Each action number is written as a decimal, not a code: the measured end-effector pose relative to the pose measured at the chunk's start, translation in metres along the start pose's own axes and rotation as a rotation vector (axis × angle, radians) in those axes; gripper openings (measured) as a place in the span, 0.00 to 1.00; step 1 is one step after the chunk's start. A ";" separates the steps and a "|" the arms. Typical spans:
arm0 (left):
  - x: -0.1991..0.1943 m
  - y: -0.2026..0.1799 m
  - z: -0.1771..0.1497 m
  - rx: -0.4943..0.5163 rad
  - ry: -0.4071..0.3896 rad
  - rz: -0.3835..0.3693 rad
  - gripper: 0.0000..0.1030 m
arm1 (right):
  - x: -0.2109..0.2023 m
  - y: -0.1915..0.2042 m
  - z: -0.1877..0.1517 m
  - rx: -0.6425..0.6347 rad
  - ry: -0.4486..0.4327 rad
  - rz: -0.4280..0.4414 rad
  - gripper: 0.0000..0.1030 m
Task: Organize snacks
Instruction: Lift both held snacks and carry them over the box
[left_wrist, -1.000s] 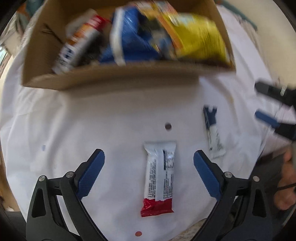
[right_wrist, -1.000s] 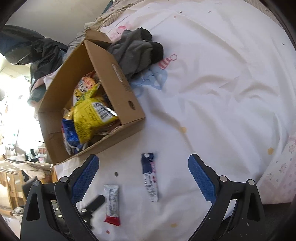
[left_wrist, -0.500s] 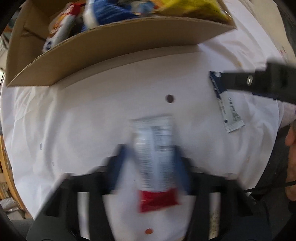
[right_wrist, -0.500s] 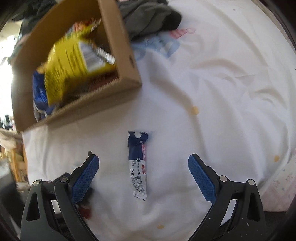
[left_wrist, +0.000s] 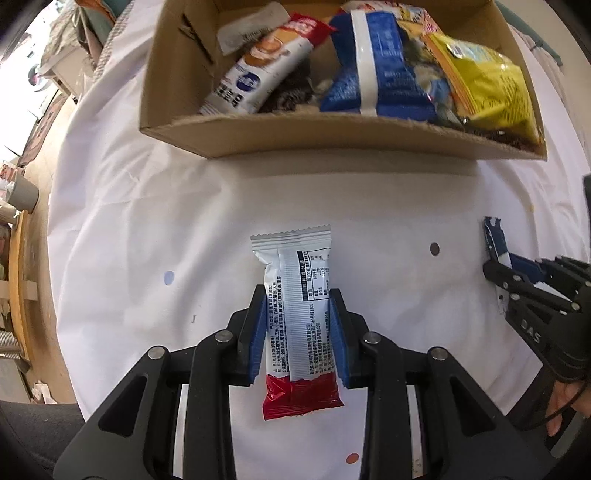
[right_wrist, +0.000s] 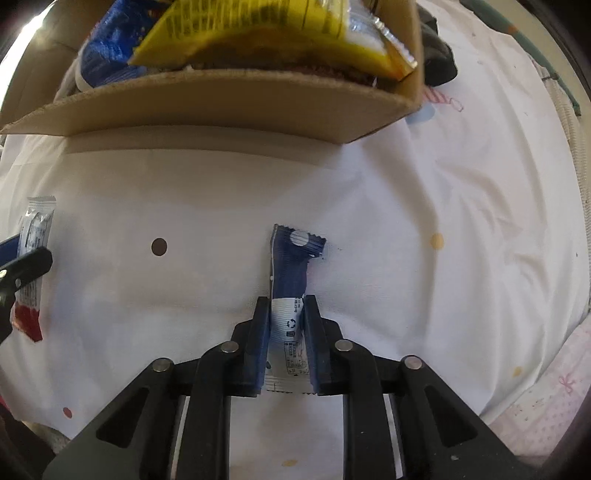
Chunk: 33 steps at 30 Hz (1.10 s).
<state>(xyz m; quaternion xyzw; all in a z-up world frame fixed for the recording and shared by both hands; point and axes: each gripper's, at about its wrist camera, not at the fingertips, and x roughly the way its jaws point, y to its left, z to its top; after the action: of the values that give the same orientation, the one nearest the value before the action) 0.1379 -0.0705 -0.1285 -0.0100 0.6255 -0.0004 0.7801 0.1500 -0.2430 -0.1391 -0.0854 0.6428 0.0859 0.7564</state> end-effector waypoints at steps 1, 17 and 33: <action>0.000 0.001 0.000 -0.003 -0.004 0.002 0.27 | -0.003 -0.001 -0.001 0.009 -0.006 0.018 0.18; -0.009 0.039 0.000 -0.070 -0.048 0.041 0.27 | -0.063 0.017 -0.024 -0.042 -0.140 0.258 0.18; -0.052 0.051 0.006 -0.115 -0.191 0.102 0.26 | -0.099 0.030 0.005 -0.059 -0.267 0.441 0.18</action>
<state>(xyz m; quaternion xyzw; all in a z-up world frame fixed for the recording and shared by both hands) 0.1322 -0.0184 -0.0773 -0.0226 0.5472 0.0762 0.8332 0.1315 -0.2147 -0.0416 0.0471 0.5375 0.2780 0.7947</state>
